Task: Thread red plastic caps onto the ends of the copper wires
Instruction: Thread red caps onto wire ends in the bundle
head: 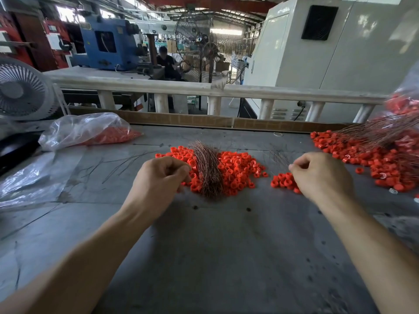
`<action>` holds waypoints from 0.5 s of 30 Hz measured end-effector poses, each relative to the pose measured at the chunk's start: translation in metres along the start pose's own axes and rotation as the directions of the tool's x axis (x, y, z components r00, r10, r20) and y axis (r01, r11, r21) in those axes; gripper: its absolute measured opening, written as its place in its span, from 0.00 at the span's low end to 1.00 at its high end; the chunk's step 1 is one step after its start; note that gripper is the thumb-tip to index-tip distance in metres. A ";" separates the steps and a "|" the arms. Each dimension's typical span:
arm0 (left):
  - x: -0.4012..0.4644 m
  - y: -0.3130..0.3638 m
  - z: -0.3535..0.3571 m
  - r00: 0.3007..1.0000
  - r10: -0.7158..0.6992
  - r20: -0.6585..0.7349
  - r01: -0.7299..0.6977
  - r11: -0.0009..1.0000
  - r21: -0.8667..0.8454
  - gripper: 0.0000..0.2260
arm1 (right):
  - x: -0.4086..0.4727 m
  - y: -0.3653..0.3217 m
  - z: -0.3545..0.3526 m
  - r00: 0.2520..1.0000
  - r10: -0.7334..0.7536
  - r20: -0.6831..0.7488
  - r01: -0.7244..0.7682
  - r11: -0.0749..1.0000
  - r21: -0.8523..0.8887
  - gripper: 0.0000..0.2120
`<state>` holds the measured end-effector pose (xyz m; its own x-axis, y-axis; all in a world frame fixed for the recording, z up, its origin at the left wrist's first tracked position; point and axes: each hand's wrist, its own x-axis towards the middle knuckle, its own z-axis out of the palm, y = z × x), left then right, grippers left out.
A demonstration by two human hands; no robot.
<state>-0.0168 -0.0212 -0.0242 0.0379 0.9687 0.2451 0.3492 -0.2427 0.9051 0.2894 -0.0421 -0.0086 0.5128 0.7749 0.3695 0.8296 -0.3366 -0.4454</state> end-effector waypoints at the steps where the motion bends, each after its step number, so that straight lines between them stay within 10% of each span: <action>1: 0.000 0.000 0.000 1.000 0.007 -0.001 -0.007 1.000 0.019 0.07 | 0.000 0.000 0.000 1.000 0.004 0.013 -0.004 1.000 -0.019 0.06; 9: -0.002 0.000 0.003 0.998 0.059 -0.024 -0.054 0.984 0.171 0.05 | -0.011 -0.014 -0.007 0.971 -0.216 -0.102 0.222 0.973 0.059 0.09; 15: -0.007 0.002 0.011 0.988 0.154 0.018 -0.152 0.937 0.313 0.04 | -0.040 -0.044 0.009 0.860 -0.506 0.068 0.469 0.835 0.287 0.06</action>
<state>-0.0057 -0.0284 -0.0280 0.1078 0.9206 0.3752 0.6150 -0.3583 0.7024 0.2311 -0.0533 -0.0111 0.0059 0.8730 0.4876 0.8701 0.2358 -0.4327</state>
